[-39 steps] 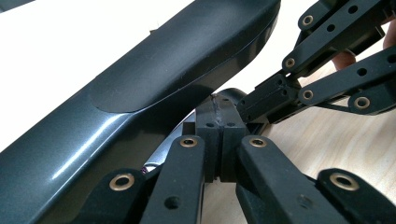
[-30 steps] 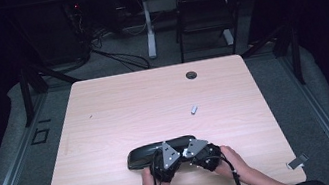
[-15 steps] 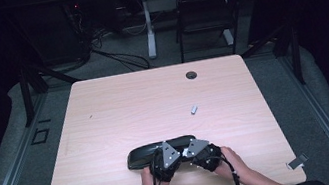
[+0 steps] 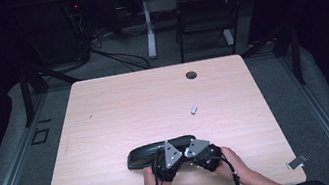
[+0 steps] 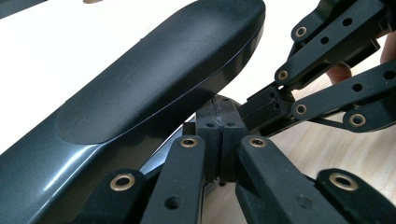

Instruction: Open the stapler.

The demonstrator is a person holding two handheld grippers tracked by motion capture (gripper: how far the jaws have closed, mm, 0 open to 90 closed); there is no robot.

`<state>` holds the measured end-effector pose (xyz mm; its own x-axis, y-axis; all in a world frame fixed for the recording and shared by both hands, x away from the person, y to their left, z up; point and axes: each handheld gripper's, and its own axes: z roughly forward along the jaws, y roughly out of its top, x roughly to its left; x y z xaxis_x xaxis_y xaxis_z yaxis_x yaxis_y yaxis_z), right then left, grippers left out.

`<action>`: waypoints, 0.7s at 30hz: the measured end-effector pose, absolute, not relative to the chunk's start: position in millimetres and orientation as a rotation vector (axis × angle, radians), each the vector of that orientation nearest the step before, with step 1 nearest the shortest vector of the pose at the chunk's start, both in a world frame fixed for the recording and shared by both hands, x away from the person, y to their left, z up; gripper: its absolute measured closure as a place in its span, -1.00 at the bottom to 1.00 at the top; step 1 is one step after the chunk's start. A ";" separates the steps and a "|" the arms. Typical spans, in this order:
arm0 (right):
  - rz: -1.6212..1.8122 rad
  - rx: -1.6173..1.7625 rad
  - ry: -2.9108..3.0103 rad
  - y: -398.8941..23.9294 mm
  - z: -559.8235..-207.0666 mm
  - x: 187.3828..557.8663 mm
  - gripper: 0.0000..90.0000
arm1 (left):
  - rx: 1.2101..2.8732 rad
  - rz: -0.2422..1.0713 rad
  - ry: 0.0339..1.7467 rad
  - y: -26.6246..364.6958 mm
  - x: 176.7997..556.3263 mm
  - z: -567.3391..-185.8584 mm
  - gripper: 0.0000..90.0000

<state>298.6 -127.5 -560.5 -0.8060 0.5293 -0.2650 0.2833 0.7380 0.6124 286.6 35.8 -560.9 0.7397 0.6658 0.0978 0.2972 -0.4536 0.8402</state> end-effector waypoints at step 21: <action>0.798 0.627 2.518 -129.4 -560.4 299.7 1.00 | 1.956 0.617 0.741 40.5 291.3 -548.1 1.00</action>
<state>299.7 -129.4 -560.4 -0.8085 0.5308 -0.2540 0.2875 0.7329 0.6165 291.3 40.5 -548.1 0.6923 0.7114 0.1209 0.2475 -0.3915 0.8863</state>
